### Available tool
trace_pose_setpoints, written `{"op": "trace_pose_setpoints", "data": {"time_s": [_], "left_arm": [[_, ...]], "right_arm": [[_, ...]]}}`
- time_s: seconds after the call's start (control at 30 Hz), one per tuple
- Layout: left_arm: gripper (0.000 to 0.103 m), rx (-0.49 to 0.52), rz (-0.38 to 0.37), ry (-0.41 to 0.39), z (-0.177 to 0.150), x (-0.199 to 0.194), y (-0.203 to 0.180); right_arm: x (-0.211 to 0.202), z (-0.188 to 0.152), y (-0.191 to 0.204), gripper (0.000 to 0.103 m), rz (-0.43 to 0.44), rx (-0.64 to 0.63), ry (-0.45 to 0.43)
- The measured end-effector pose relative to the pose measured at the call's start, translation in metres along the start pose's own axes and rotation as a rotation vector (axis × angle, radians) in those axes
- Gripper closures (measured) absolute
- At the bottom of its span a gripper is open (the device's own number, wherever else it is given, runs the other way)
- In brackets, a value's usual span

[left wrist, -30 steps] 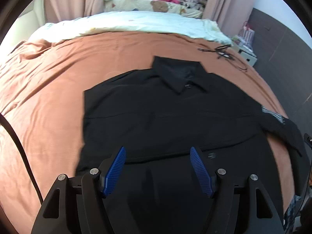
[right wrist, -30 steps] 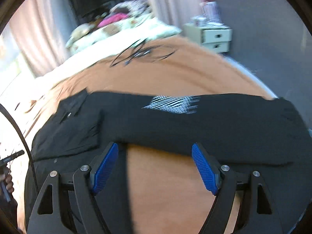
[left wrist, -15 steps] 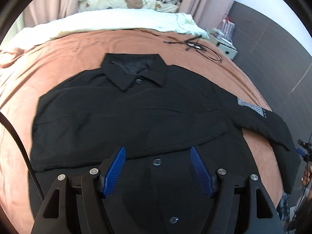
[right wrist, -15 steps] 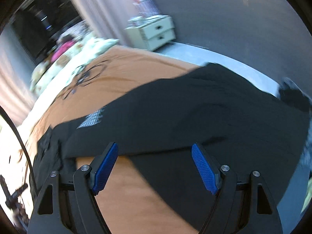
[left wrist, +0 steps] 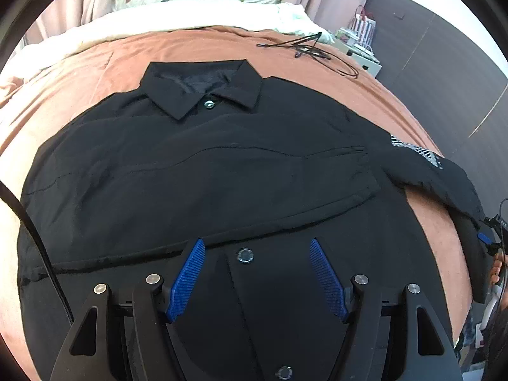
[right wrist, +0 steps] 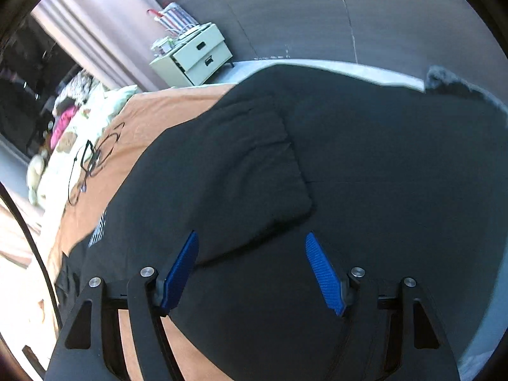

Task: Fold large clothes

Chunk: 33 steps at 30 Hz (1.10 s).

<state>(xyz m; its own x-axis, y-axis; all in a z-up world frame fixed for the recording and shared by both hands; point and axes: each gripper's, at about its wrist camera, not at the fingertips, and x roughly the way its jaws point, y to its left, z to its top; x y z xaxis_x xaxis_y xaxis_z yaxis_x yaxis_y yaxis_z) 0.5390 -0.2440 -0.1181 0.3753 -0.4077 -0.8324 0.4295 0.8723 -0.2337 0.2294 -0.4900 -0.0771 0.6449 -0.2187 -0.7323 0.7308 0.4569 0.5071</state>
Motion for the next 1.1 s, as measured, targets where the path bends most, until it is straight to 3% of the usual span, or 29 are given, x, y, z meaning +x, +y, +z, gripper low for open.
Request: {"op": "trace_pose_setpoints", "data": {"time_s": [0.03,0.1,0.17,0.27,0.57,0.93,1.1], "left_arm": [[0.033,-0.004,0.002,0.001,0.0,0.0,0.002],[0.033,-0.009,0.004,0.0,-0.001,0.0,0.004],[0.033,-0.009,0.008,-0.004,-0.001,-0.002,0.006],[0.033,-0.002,0.016,-0.013,-0.001,-0.008,0.009],[0.033,-0.01,0.027,-0.055,0.002,-0.035,0.02],[0.033,-0.065,0.046,-0.12,-0.004,-0.09,0.056],[0.033,-0.1,0.065,-0.146,-0.011,-0.113,0.082]], "right_arm": [[0.002,0.001,0.002,0.036,0.002,0.017,-0.015],[0.003,0.004,-0.004,0.051,-0.014,0.031,-0.032],[0.003,0.005,-0.006,0.08,-0.009,0.057,-0.041],[0.001,0.005,-0.004,0.09,0.026,0.067,-0.058],[-0.073,-0.01,0.099,0.095,0.179,-0.178,-0.202],[-0.138,-0.082,0.267,0.097,0.399,-0.466,-0.212],[-0.145,-0.108,0.324,0.097,0.471,-0.554,-0.195]]}}
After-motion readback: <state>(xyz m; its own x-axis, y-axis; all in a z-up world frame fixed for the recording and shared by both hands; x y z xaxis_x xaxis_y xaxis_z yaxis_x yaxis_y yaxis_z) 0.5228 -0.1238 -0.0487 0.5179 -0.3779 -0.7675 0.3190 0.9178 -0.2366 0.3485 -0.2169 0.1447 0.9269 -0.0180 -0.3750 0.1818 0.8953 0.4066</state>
